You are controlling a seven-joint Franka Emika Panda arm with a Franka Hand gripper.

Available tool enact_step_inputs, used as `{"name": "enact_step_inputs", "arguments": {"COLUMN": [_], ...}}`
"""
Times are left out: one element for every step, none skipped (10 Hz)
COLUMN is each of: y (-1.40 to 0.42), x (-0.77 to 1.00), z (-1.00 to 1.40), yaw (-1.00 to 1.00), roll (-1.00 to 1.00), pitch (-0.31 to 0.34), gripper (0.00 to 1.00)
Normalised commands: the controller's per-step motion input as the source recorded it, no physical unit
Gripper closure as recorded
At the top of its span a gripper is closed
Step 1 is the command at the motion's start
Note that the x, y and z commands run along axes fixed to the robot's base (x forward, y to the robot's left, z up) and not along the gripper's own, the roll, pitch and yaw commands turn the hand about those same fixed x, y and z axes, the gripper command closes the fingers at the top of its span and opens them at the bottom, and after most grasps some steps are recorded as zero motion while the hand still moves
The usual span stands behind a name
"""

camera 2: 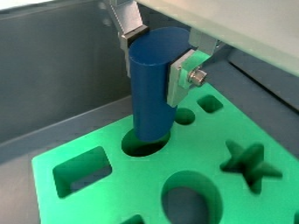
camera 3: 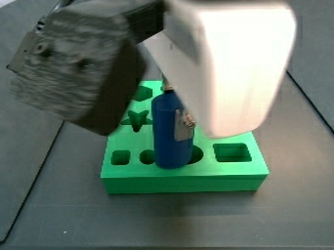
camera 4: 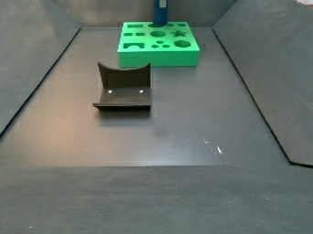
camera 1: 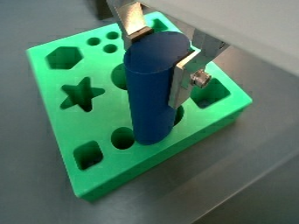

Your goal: Insert the oval object.

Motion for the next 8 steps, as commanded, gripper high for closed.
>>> {"name": "enact_step_inputs", "arguments": {"y": [0.0,0.0,0.02,0.0,-0.05,-0.01,-0.12,-0.07], "x": [0.0,0.0,0.14,0.36,0.0,0.11,0.48,0.47], "z": [-0.14,-0.02,-0.02,0.0,0.06,-0.03,-0.18,-0.08], "yaw": [-1.0,-0.91,-0.77,-0.55,-0.13,-0.05,-0.21,-0.15], "roll": [0.08,0.14,0.2,0.23,0.08,0.03,0.45,0.5], "pitch": [0.019,0.023,0.011,0.046,0.017,0.003,0.147,0.166], "gripper": [1.0,1.0,1.0,1.0,1.0,1.0,1.0,1.0]}}
